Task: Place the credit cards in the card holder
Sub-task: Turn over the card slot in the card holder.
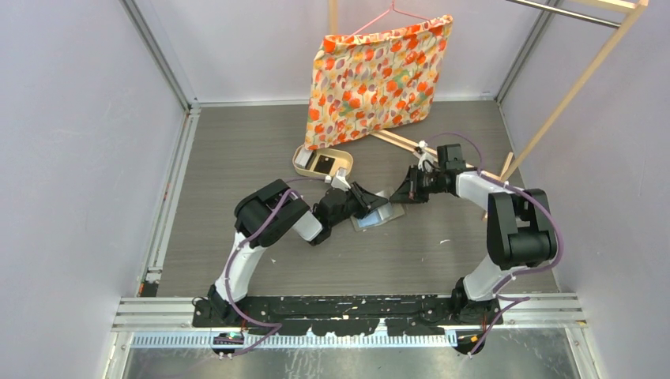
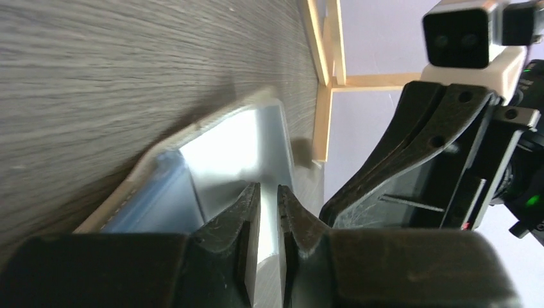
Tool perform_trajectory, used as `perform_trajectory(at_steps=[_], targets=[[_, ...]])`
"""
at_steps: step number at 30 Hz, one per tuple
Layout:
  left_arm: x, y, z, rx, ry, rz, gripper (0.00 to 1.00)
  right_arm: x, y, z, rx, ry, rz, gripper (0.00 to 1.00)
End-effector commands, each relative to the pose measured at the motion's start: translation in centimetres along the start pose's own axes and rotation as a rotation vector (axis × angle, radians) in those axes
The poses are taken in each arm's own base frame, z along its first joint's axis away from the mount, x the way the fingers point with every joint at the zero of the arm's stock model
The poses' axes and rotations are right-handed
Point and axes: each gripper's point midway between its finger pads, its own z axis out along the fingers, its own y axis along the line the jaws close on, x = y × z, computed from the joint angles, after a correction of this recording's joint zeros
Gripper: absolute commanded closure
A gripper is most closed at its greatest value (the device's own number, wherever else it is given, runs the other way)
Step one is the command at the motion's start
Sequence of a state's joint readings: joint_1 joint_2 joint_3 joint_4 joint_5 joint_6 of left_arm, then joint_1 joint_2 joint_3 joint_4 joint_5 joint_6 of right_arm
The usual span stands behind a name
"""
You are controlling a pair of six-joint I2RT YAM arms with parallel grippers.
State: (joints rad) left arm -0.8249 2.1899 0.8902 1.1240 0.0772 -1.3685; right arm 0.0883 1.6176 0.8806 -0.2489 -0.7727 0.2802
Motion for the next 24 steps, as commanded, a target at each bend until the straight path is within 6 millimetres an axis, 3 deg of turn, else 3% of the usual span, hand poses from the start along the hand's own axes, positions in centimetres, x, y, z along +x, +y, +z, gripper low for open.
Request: perform_trajectory(at_steps=[1, 7, 13, 15, 20, 24], targets=[[-1.3, -0.8, 0.6, 0.045, -0.05, -0.028, 0.84, 0.9, 0.9, -0.1, -0.118, 0.075, 0.061, 0.99], [-1.5, -0.4, 0.8, 0.036, -0.06, -0.031, 0.85, 1.3, 1.2, -0.2, -0.138, 0.092, 0.049, 0.99], [-1.4, -0.1, 0.9, 0.025, -0.056, -0.043, 0.84, 1.2, -1.2, 0.8, 0.011, 0.083, 0.075, 0.99], [-1.3, 0.2, 0.8, 0.006, -0.052, -0.039, 0.84, 0.7, -0.1, 0.4, -0.023, 0.079, 0.07, 0.99], [-0.6, 1.5, 1.1, -0.075, -0.008, -0.018, 0.83, -0.8, 5.1, -2.2, -0.178, -0.027, -0.065, 0.97], [-0.2, 2.6, 1.1, -0.12, 0.006, -0.024, 0.82, -0.7, 4.6, -1.3, -0.109, -0.031, -0.101, 0.95]])
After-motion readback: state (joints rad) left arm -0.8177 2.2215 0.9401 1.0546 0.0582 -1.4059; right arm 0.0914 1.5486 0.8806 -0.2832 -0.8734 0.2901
